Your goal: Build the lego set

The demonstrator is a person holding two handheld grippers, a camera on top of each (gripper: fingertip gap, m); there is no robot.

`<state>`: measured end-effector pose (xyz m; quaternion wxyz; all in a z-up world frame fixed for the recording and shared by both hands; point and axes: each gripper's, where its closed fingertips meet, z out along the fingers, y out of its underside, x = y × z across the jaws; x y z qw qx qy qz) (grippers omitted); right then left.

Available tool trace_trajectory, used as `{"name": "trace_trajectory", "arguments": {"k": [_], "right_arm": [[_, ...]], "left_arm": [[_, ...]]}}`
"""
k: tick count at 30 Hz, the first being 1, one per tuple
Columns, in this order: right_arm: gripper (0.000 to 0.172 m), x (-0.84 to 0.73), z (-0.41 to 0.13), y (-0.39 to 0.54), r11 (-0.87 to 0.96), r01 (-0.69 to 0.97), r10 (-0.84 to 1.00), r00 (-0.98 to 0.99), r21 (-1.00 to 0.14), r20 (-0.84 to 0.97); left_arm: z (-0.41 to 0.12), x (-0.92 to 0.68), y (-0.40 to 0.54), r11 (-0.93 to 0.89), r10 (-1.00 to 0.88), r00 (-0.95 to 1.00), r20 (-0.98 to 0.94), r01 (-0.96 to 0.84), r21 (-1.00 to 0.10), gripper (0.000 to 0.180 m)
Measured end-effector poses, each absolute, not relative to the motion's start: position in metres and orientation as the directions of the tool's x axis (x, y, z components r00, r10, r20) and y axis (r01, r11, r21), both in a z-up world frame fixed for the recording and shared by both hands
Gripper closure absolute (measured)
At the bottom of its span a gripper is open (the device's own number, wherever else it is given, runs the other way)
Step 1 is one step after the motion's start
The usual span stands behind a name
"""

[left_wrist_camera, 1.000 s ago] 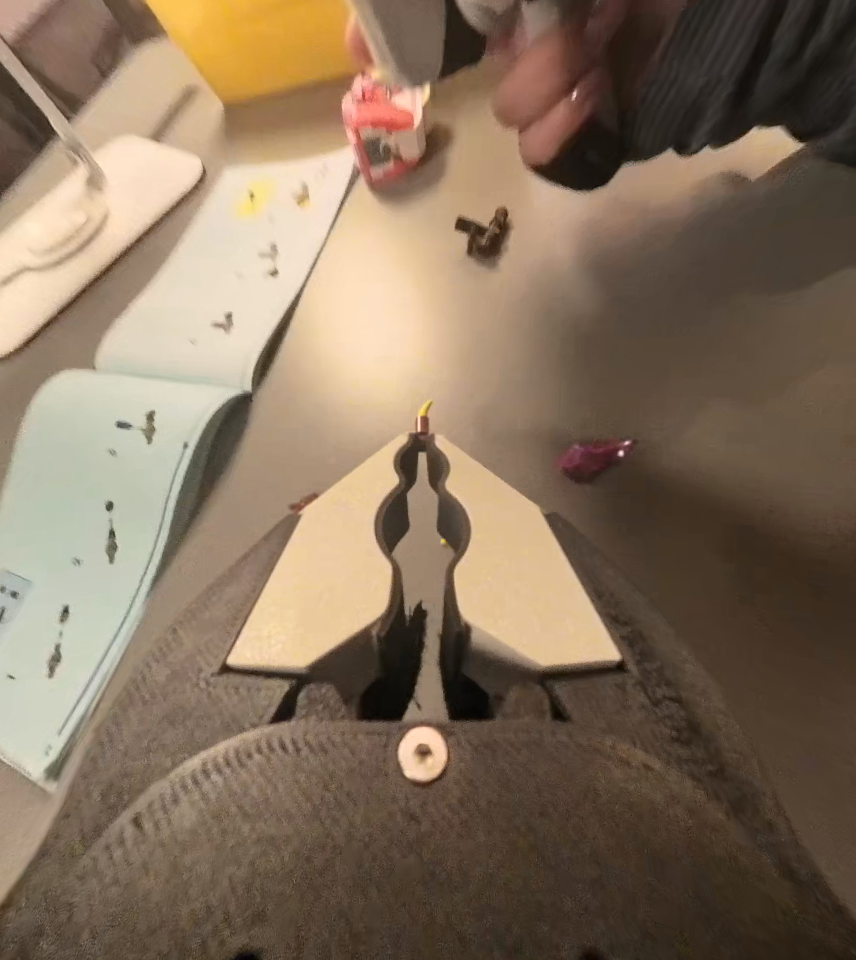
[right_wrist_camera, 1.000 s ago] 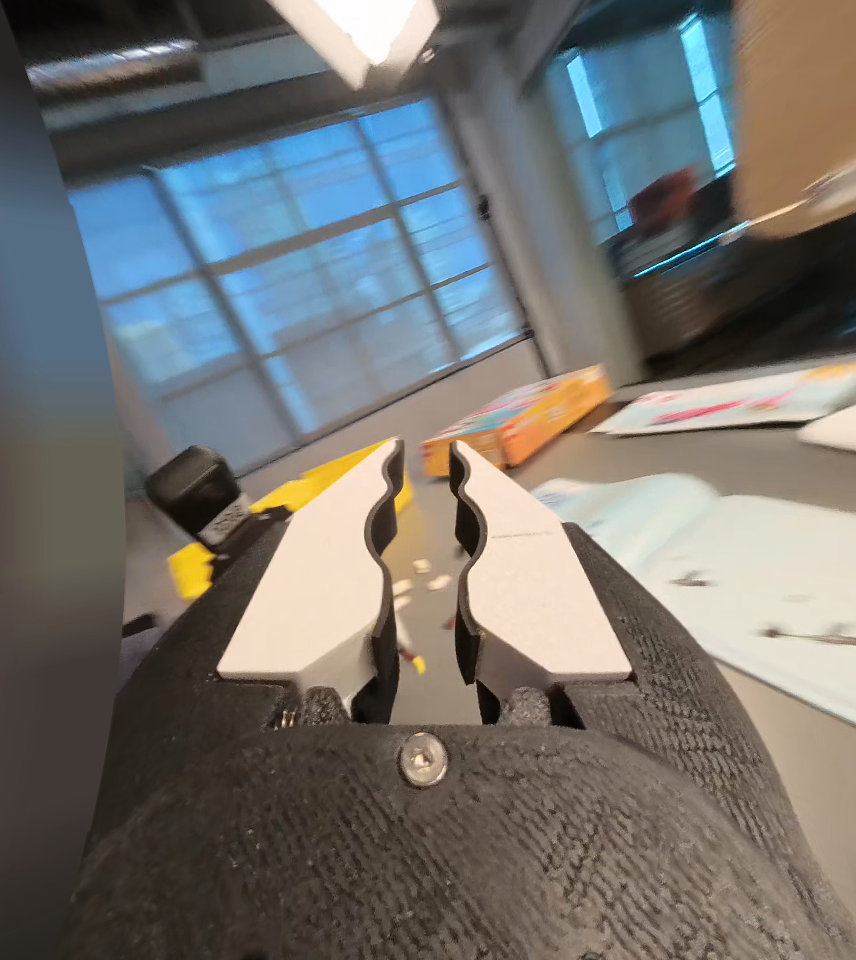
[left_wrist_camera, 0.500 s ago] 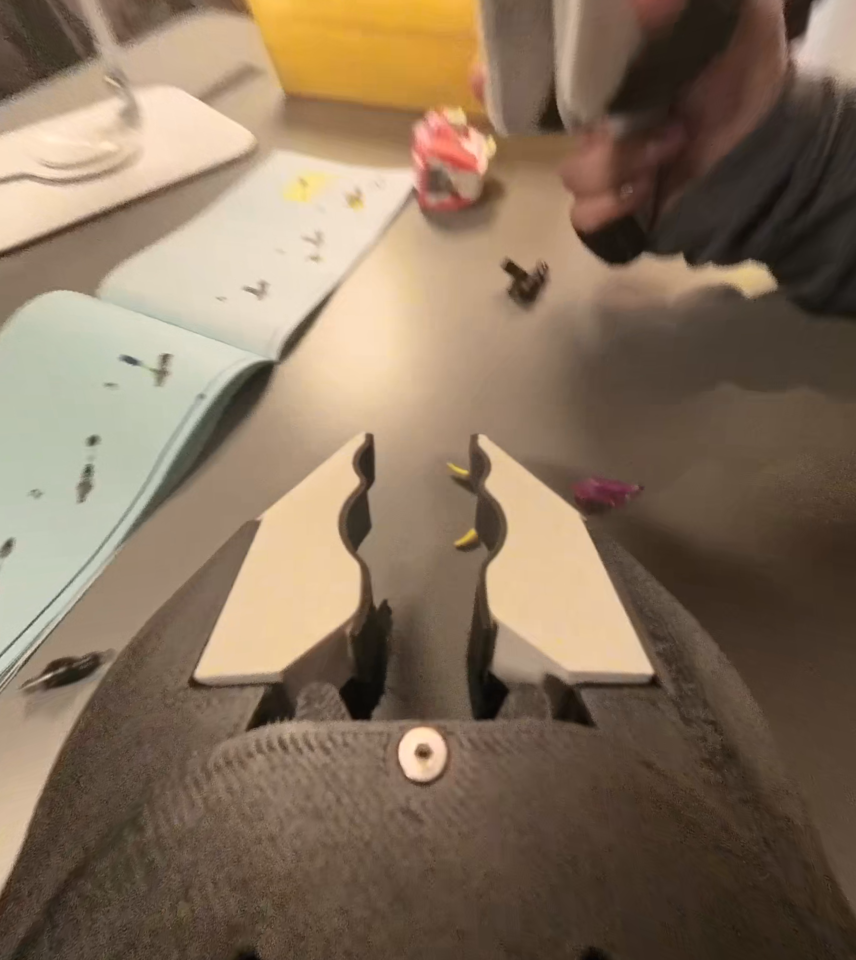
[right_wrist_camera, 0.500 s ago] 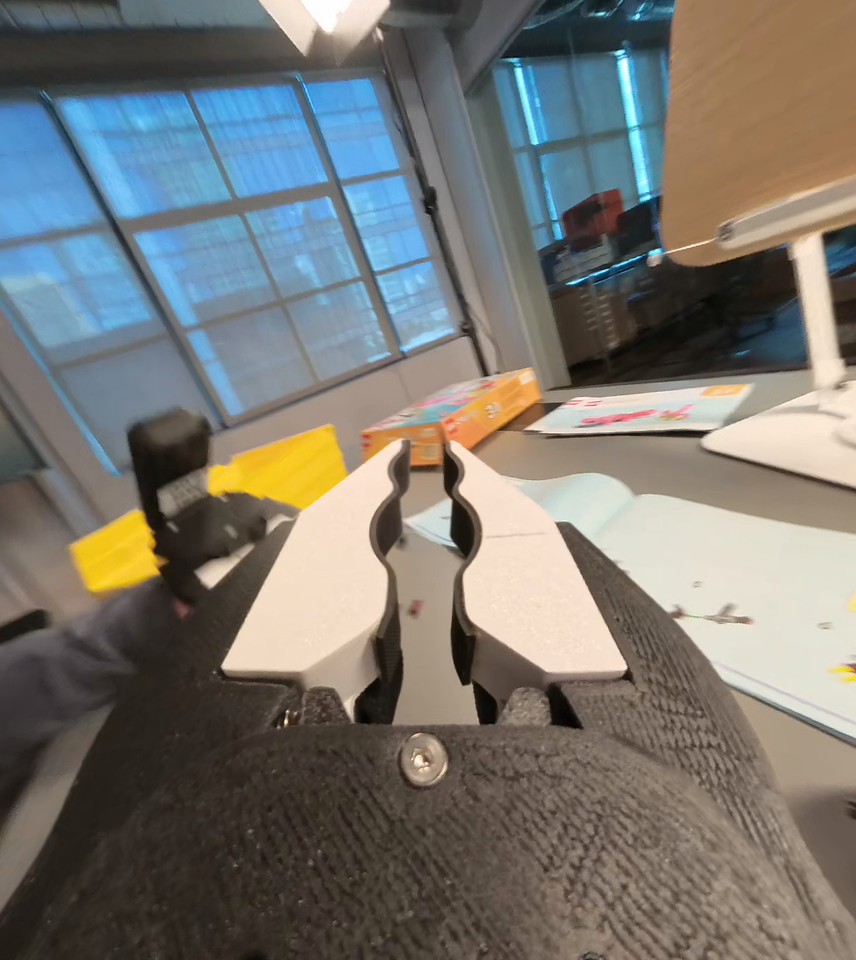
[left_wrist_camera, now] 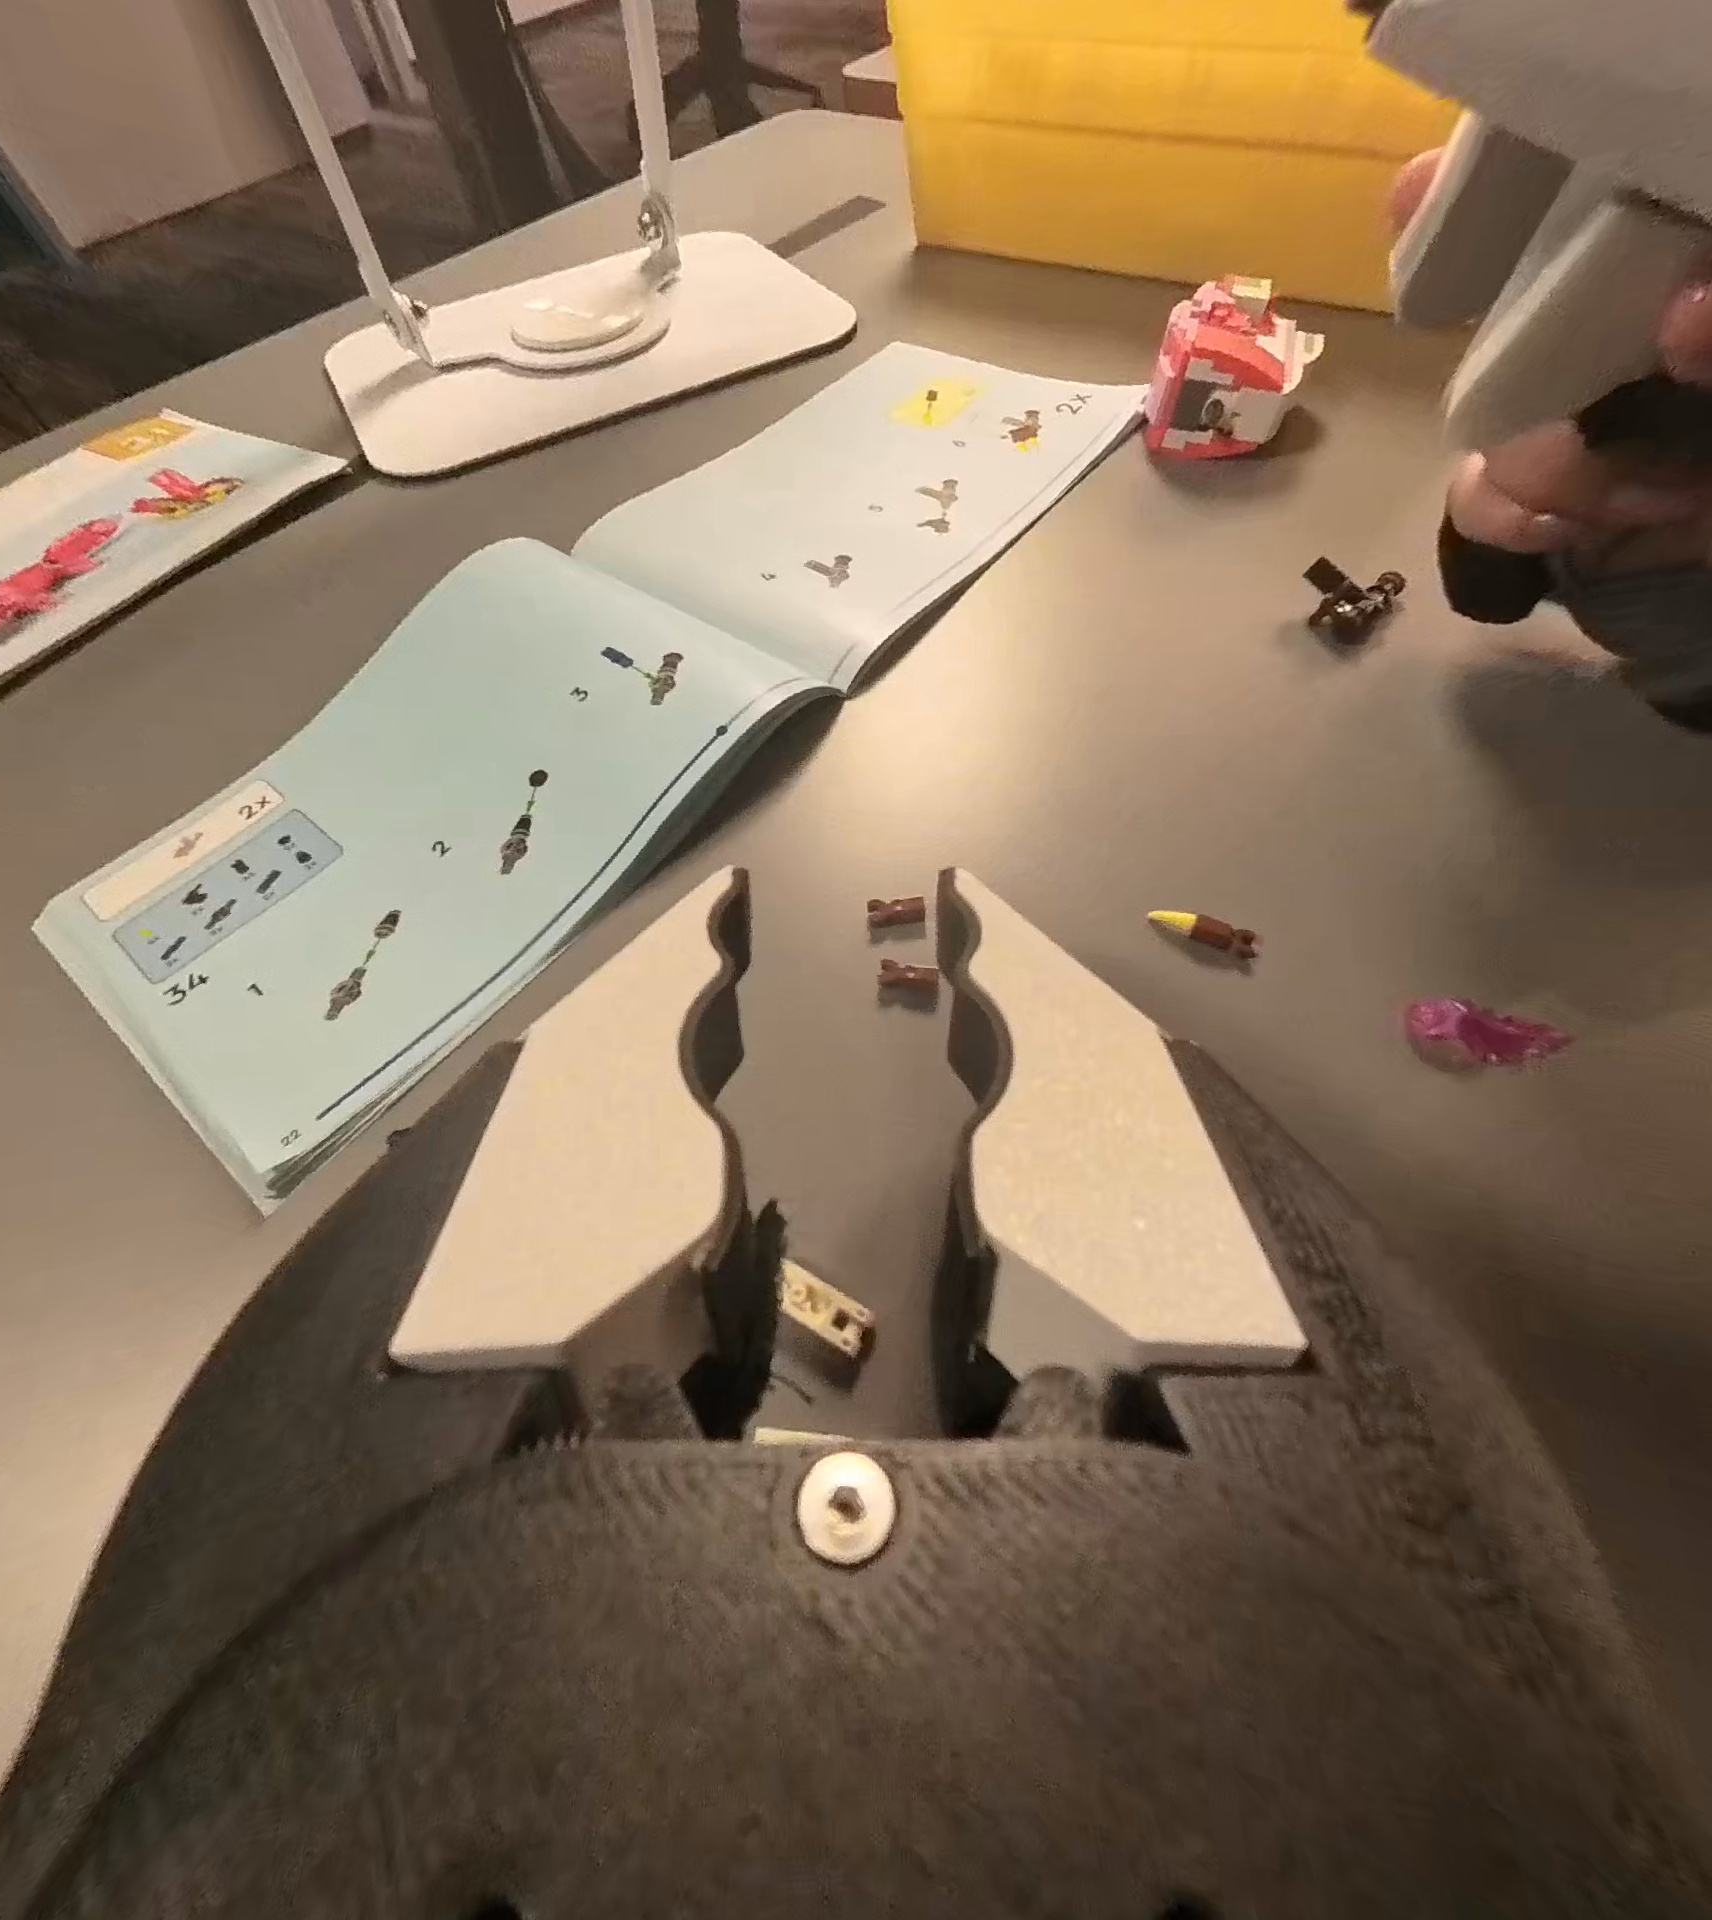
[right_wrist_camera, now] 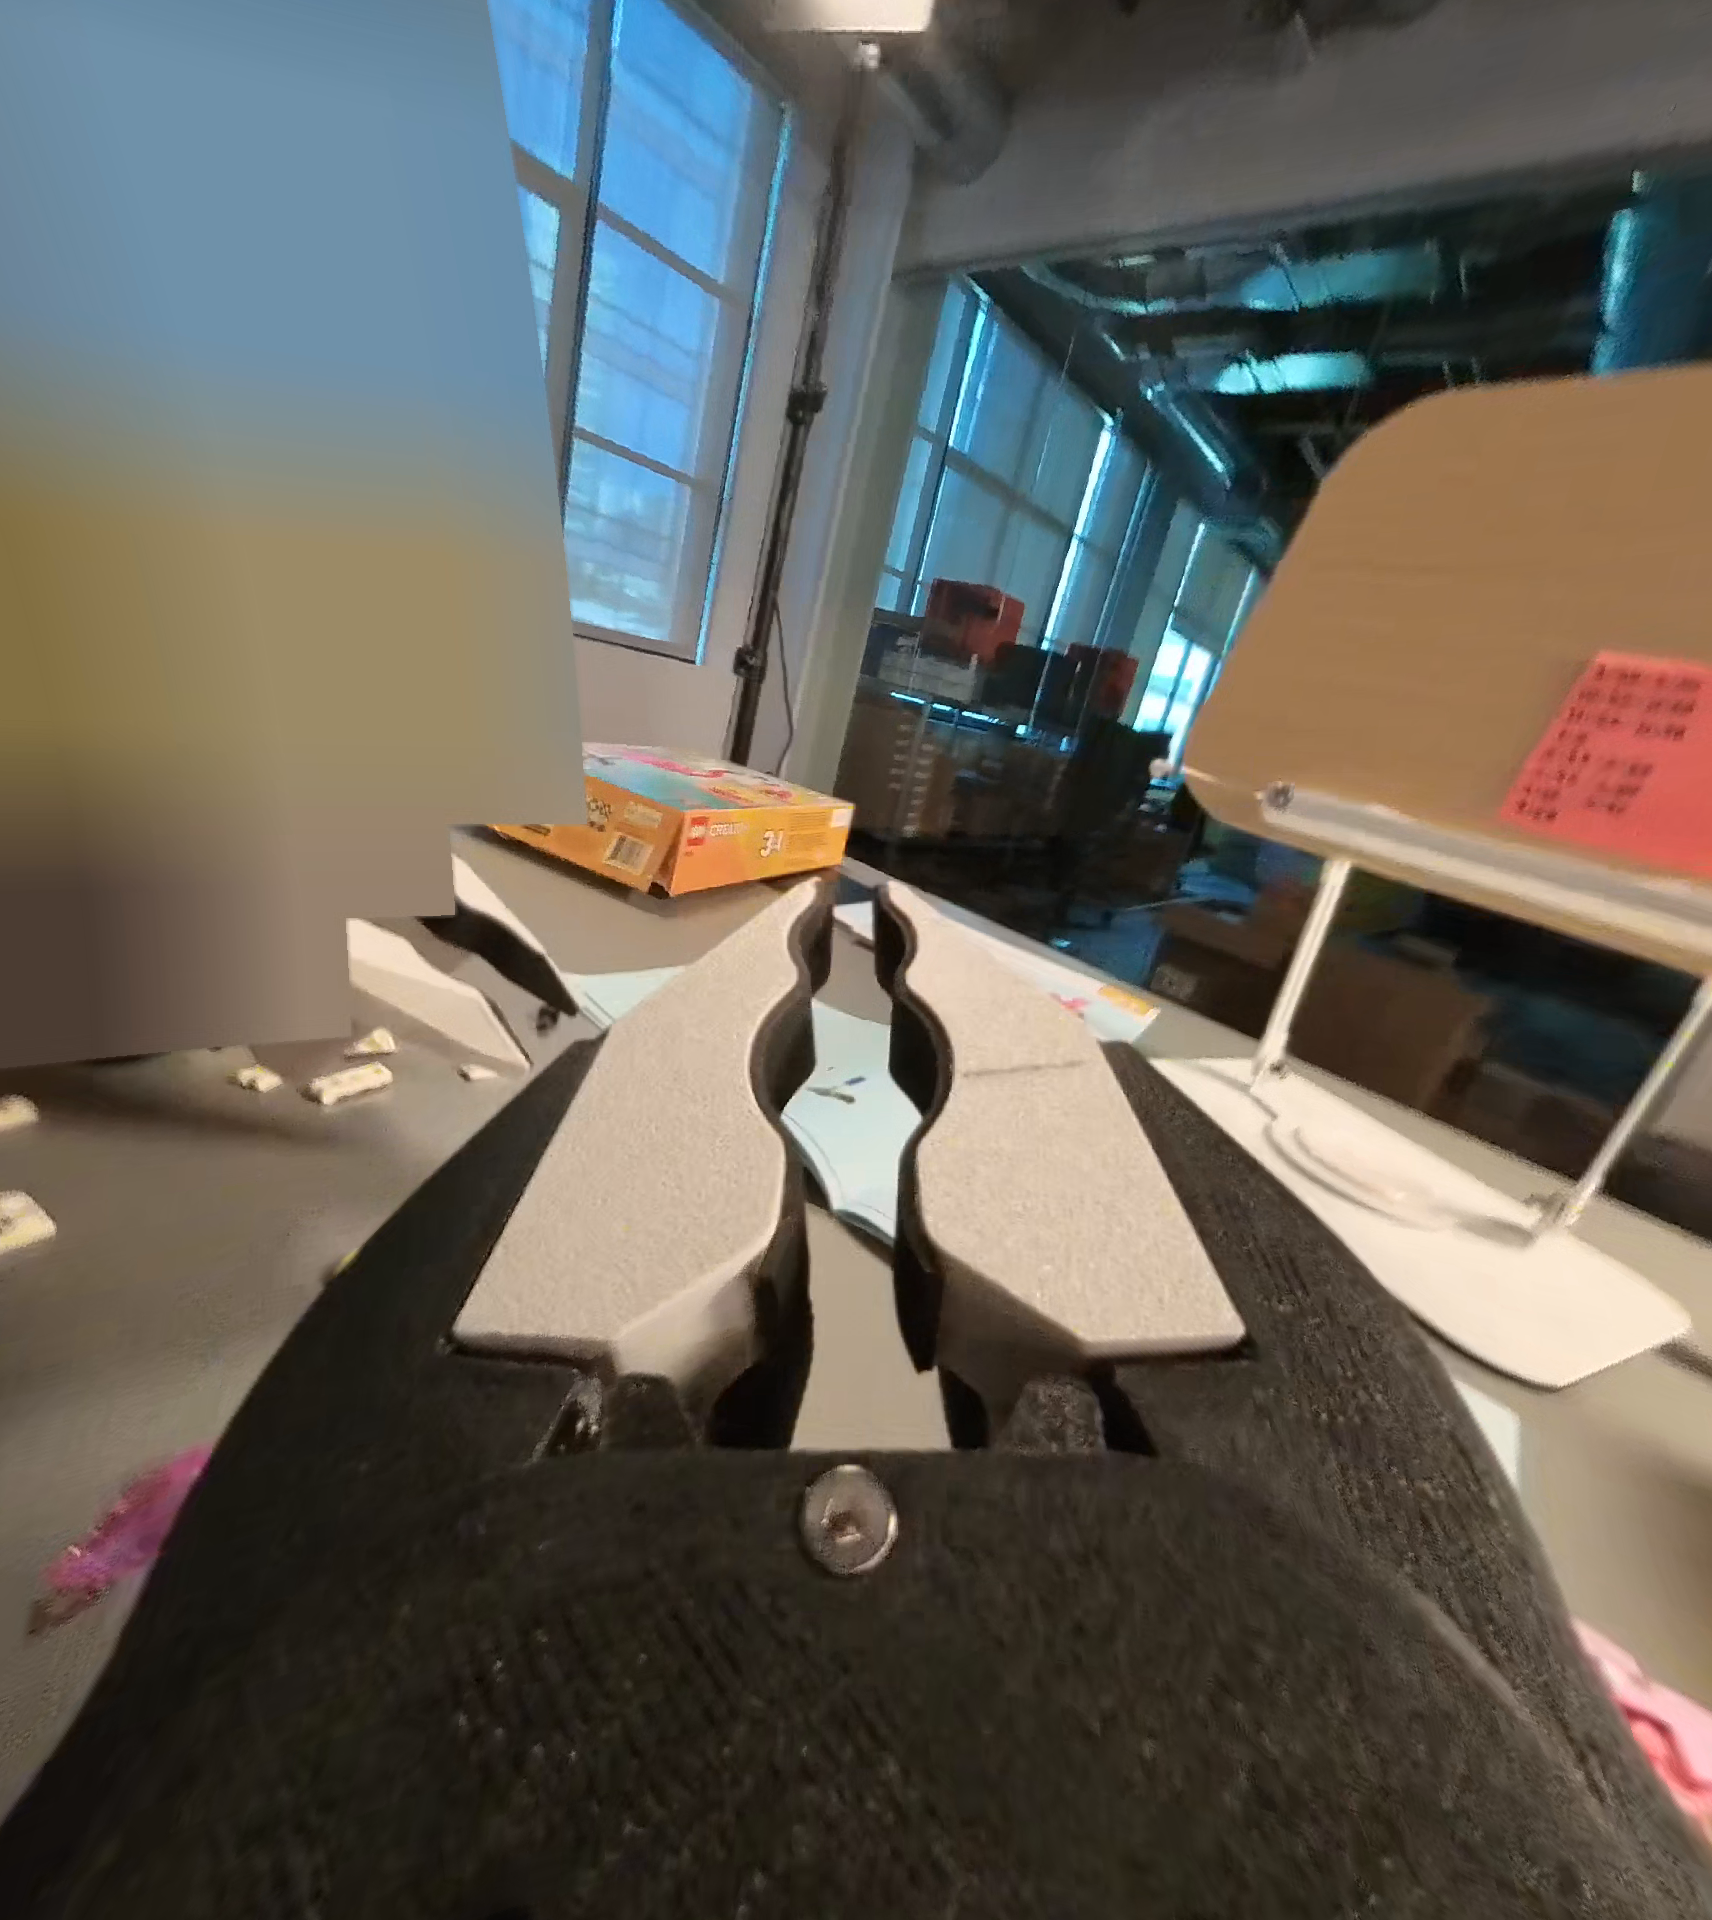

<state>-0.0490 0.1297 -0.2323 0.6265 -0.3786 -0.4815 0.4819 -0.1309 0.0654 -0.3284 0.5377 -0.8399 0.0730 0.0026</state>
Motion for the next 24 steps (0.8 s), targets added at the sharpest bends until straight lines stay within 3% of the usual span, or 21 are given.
{"name": "trace_trajectory", "arguments": {"k": [7, 11, 17, 20, 24], "right_arm": [[0.17, -0.057, -0.244, 0.105, 0.415, -0.218, 0.908, 0.042, -0.883, 0.417], [0.17, -0.056, -0.244, 0.104, 0.404, -0.225, 0.913, 0.029, -0.887, 0.408], [0.17, -0.057, -0.246, 0.106, 0.38, -0.219, 0.923, 0.022, -0.899, 0.385], [0.171, -0.059, -0.248, 0.106, 0.376, -0.207, 0.925, 0.017, -0.903, 0.381], [0.171, -0.061, -0.251, 0.106, 0.362, -0.194, 0.93, 0.003, -0.912, 0.369]], "left_arm": [[-0.348, -0.125, 0.058, -0.522, -0.167, 0.985, -0.05, -0.132, -0.843, 0.148], [-0.351, -0.113, 0.053, -0.537, -0.226, 0.974, -0.005, -0.129, -0.834, 0.148], [-0.36, -0.081, 0.04, -0.54, -0.442, 0.897, -0.004, -0.269, -0.798, 0.15], [-0.363, -0.098, 0.048, -0.567, -0.356, 0.931, -0.082, -0.285, -0.773, 0.152], [-0.361, -0.112, 0.056, -0.605, -0.268, 0.963, -0.035, -0.197, -0.772, 0.152]]}}
